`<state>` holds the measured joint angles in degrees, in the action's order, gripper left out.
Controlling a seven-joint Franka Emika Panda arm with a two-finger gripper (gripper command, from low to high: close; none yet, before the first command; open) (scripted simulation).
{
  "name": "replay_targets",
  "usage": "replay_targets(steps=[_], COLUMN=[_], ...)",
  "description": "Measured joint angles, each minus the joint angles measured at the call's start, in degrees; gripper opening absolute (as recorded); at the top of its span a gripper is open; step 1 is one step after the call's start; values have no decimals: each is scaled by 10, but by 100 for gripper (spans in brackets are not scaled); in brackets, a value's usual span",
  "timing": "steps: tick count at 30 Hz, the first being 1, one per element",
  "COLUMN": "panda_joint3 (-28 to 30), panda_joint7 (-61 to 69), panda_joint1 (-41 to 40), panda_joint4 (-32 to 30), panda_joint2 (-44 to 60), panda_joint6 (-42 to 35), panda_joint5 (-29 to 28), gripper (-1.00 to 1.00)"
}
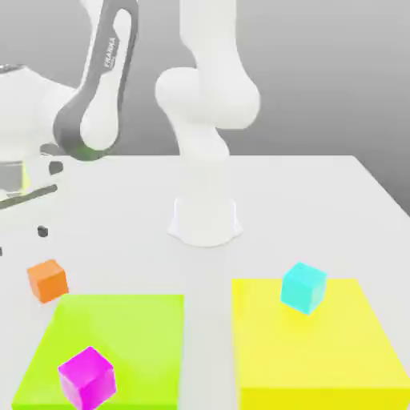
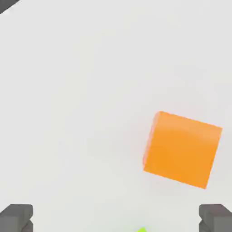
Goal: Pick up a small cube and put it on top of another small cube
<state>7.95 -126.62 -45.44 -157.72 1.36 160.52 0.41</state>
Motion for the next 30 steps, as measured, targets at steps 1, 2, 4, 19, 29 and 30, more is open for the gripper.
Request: replay_targets(steps=[1,2,4,19,29,30], panda_joint3=[-1,-4,-17,-24,-93,-104], panda_joint7=[-6,-6,4,0,44,54], panda_joint1=[-2,-4,-12,-19,103,118], panda_joint4=[-3,-2,3,3,135,155], panda_joint2=[18,37,77,80,37,40], panda_joint6=[13,27,60,63,-114,-132], panda_joint5=[10,20,40,37,-7,-9], gripper=[0,0,0,-100,-100,-100])
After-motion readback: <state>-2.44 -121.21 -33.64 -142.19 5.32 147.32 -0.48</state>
